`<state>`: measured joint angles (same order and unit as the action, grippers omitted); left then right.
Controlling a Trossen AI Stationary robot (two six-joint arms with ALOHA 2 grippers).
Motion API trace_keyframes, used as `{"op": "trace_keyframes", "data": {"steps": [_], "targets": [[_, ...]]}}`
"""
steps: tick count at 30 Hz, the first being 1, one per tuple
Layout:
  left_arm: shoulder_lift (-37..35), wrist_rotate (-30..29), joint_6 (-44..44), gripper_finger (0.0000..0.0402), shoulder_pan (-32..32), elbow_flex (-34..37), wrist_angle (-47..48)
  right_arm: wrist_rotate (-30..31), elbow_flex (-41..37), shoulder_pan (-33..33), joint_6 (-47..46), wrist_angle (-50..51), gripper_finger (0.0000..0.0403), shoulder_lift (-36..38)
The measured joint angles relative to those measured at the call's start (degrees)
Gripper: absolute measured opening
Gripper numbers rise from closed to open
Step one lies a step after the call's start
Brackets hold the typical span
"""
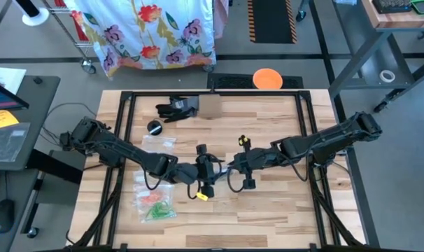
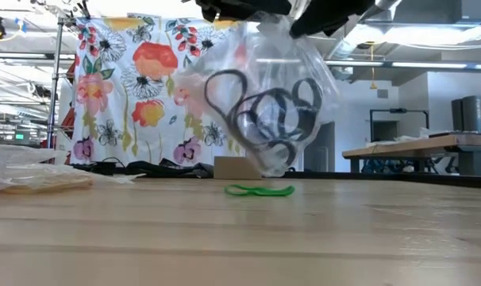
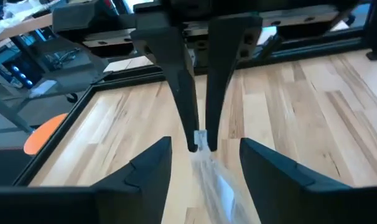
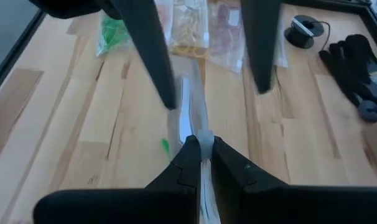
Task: Sort rubber bands
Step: Close the transparent zip bag
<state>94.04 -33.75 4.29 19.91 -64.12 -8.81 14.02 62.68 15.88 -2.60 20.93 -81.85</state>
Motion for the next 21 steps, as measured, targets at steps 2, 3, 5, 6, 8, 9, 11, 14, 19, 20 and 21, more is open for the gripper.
{"op": "trace_keyframes", "data": {"steps": [2, 3, 5, 6, 8, 9, 11, 14, 19, 20, 21], "targets": [[0.0, 0.0, -0.8, 0.0185, -0.1, 0.0, 0.0, 0.0, 0.2, 0.0, 0.1, -0.1, 0.0017, 0.0], [0.0, 0.0, -0.9, 0.0185, -0.1, 0.0, 0.1, 0.0, 0.2, 0.0, 0.1, -0.1, 0.0017, 0.0], [0.0, 0.4, -0.9, 0.0185, -0.2, 0.0, 0.0, 0.0, 0.2, -0.1, 0.1, 0.2, 0.0017, 0.0], [0.0, 1.1, -0.8, 0.0185, -0.2, 0.0, -0.2, 0.0, 0.2, -0.3, 0.1, 0.3, 0.0017, 0.0], [0.0, 3.5, -0.6, 0.0185, -0.1, 0.0, -0.1, 0.0, 0.2, -0.3, -0.2, 0.3, 0.0017, 0.0], [0.0, 4.6, -0.7, 0.0185, -0.2, 0.0, 0.2, 0.0, 0.2, -0.4, -0.3, 0.3, 0.0017, 0.0], [0.0, 5.3, -0.6, 0.0185, -0.3, 0.0, 0.3, -0.2, 0.2, -0.6, -0.4, 0.3, 0.0017, 0.0], [0.0, 5.4, 0.3, 0.0182, -0.5, 0.0, 0.2, -0.2, 0.2, -0.7, -0.4, 0.3, 0.0017, 0.0], [0.0, 5.3, 3.6, 0.0147, -0.5, 0.0, -1.7, -0.2, 0.2, -0.7, -0.8, 1.4, 0.0017, 0.0], [0.0, 5.3, 3.9, 0.0136, -0.5, 0.0, -2.1, -0.2, 0.2, -0.7, -0.8, 1.4, 0.0017, 0.0], [0.0, 5.3, 4.1, 0.0123, -0.5, 0.0, -2.4, -0.2, 0.2, -0.6, -0.8, 1.4, 0.0017, 0.0]]}}
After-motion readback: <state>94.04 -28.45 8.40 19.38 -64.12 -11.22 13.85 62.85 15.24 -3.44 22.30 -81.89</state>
